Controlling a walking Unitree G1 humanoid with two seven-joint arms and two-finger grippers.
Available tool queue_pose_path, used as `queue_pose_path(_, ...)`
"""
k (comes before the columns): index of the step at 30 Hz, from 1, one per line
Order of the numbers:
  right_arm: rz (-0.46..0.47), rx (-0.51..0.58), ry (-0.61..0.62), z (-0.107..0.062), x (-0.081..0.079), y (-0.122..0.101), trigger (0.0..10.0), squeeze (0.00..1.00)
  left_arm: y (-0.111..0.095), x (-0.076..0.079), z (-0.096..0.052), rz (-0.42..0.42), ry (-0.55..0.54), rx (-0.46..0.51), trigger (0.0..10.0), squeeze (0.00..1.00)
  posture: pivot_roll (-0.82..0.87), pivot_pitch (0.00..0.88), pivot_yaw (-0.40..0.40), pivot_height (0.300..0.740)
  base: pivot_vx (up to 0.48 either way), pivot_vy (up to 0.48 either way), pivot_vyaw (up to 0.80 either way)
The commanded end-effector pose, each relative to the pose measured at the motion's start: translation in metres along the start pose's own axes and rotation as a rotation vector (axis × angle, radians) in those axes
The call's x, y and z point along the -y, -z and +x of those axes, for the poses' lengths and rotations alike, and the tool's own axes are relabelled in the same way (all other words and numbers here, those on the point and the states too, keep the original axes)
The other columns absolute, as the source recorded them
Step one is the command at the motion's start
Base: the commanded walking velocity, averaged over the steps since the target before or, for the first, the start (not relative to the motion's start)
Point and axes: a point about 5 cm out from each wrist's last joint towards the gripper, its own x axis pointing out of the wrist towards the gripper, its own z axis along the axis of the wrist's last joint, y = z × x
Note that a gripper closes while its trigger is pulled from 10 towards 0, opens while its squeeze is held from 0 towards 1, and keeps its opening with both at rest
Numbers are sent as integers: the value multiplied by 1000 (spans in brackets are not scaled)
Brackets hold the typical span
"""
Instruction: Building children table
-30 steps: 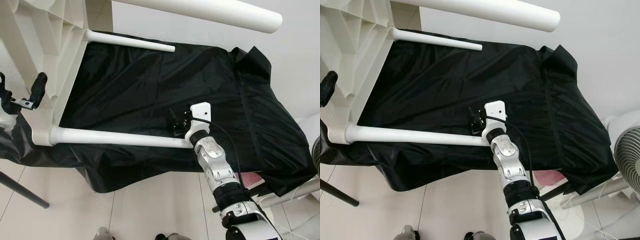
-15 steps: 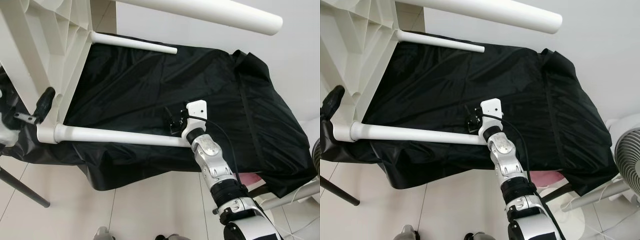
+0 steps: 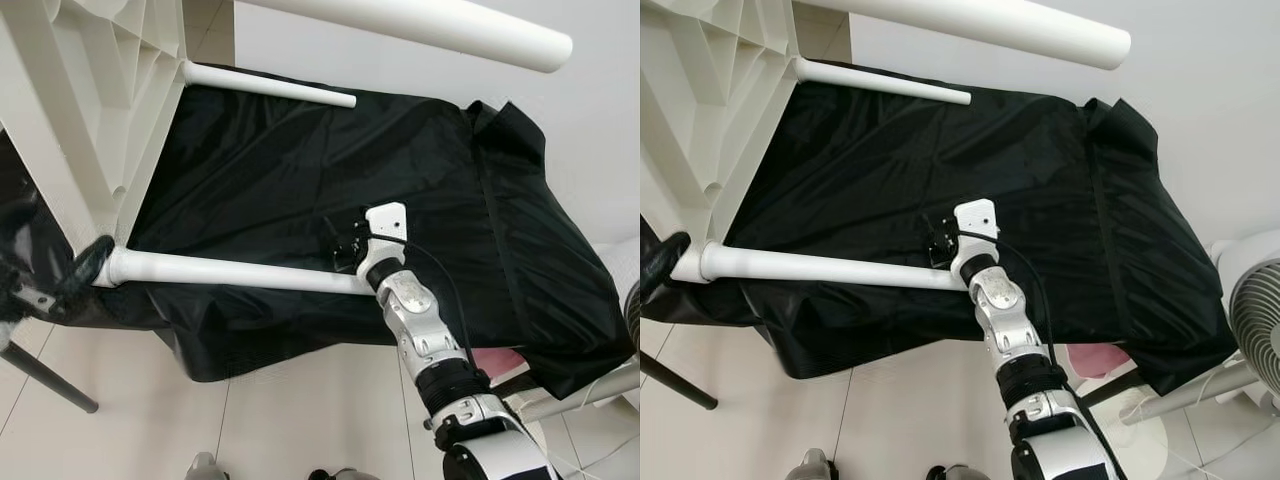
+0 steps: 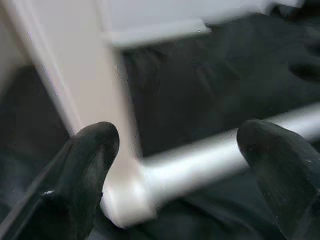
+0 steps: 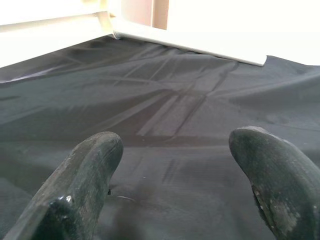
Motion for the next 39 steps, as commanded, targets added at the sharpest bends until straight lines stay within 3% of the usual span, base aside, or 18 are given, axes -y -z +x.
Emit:
queue_pose_path(1,4,-18,3,-4,1,7,10000,0,6,19,2,-45,169,-27,10000,0,252,114,-137,740,0,0,0)
queue_pose_path(5,3,-10,43,-9,7,7,10000,0,17,36,2,-96,246,-80,10000,0,226,131,-121,740,0,0,0)
queue_pose_path(7,3,-10,43,-9,7,7,10000,0,17,36,2,-96,246,-80,10000,0,226,131,-121,740,0,0,0)
queue_pose_path(11,-6,4,92,-15,14,6,10000,0,19,55,9,-146,331,-73,10000,0,208,139,-114,740,0,0,0)
queue_pose_path(15,51,29,108,-22,18,4,10000,0,14,70,19,-181,370,-6,10000,0,196,146,-109,740,0,0,0)
queue_pose_path(17,51,29,108,-22,18,4,10000,0,14,70,19,-181,370,-6,10000,0,196,146,-109,740,0,0,0)
queue_pose_path(20,43,69,117,-29,15,-2,10000,0,10,88,36,-236,369,65,10000,0,166,158,-95,740,0,0,0)
queue_pose_path(22,37,76,119,-30,14,-4,10000,0,9,92,39,-246,370,79,10000,0,166,158,-95,740,0,0,0)
queue_pose_path(24,122,76,97,-35,10,-4,10000,0,8,98,55,-285,301,138,10000,0,148,160,-84,740,0,0,0)
queue_pose_path(27,165,83,82,-38,8,-5,10000,0,8,100,61,-295,282,156,10000,0,144,159,-83,740,0,0,0)
queue_pose_path(28,191,81,78,-41,7,-6,10000,0,6,105,69,-330,252,184,10000,0,140,157,-83,740,0,0,0)
queue_pose_path(33,168,70,115,-49,6,-9,10000,0,4,116,92,-415,151,228,10000,0,115,141,-83,740,0,0,0)
queue_pose_path(39,218,92,143,-49,7,-15,10000,0,6,108,105,-477,34,246,10000,0,109,124,-82,740,0,0,0)
